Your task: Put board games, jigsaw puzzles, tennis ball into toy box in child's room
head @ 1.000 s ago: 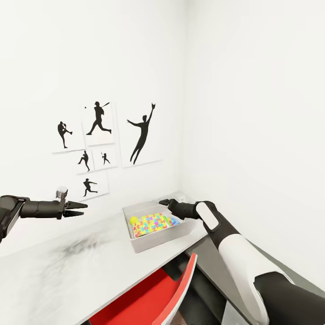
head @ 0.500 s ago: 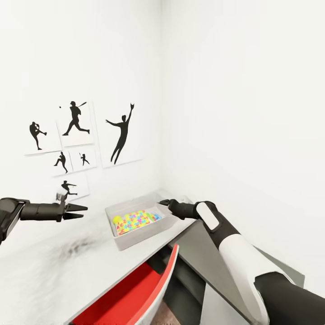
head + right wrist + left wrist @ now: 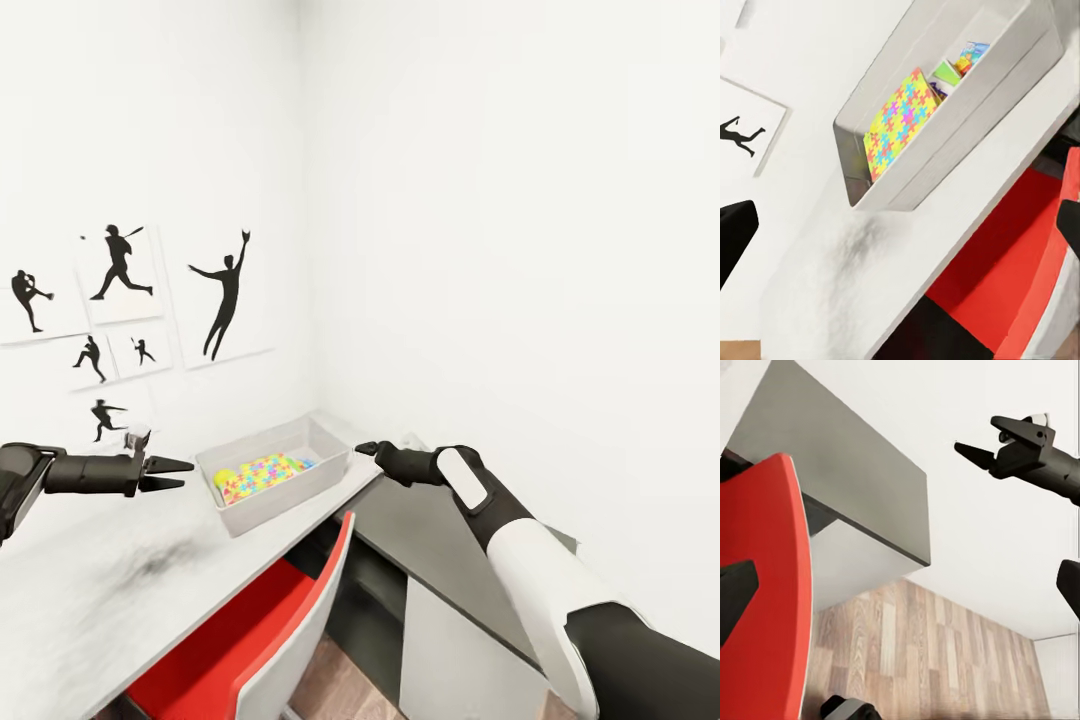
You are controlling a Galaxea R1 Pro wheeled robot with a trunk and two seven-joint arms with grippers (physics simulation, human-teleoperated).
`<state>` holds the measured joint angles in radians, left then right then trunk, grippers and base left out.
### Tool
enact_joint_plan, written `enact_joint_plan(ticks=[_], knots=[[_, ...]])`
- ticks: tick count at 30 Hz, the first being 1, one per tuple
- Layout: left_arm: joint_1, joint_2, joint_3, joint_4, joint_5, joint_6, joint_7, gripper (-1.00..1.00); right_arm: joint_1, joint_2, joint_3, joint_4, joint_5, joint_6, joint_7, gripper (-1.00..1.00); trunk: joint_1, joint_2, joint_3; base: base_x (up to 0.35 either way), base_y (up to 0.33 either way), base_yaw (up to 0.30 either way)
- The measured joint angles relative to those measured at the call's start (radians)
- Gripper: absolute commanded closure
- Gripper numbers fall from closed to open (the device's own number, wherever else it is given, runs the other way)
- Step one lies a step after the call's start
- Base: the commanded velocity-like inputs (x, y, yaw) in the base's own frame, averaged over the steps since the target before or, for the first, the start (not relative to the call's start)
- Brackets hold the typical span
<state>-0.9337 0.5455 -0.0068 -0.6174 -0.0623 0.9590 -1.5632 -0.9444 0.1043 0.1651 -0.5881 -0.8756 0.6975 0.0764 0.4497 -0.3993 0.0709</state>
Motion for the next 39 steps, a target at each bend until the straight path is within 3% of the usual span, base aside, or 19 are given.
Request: enact_joint_plan(ticks=[18, 24, 32, 34, 39], knots=[[0.004, 0.001, 0.001, 0.0, 0.0, 0.0, 0.0, -1.0, 0.027, 0.0, -0.002, 0.0, 0.0, -0.001, 0.001, -1.0, 0.0, 0.0, 0.0, -0.227, 0.0, -0.278], [0.004, 0.019, -0.001, 0.0, 0.0, -0.013, 0.0, -1.0, 0.03, -0.001, -0.002, -0.001, 0.0, -0.001, 0.001, -1.0, 0.0, 0.0, 0.0, -0.318, 0.0, -0.278], [0.011, 0.028, 0.0, 0.0, 0.001, -0.037, 0.0, -1.0, 0.094, -0.002, 0.0, -0.054, 0.002, -0.043, 0.022, -1.0, 0.0, 0.0, 0.0, -0.18, 0.0, -0.278], [0.012, 0.029, -0.001, 0.0, 0.0, -0.039, 0.0, -1.0, 0.151, -0.017, 0.001, -0.114, 0.004, -0.051, 0.038, -1.0, 0.0, 0.0, 0.0, -0.025, 0.0, -0.279], [0.021, 0.029, -0.001, 0.0, 0.0, -0.04, 0.0, -1.0, 0.263, -0.099, 0.003, -0.278, 0.003, -0.058, 0.075, -1.0, 0.0, 0.0, 0.0, -0.008, 0.0, -0.279]])
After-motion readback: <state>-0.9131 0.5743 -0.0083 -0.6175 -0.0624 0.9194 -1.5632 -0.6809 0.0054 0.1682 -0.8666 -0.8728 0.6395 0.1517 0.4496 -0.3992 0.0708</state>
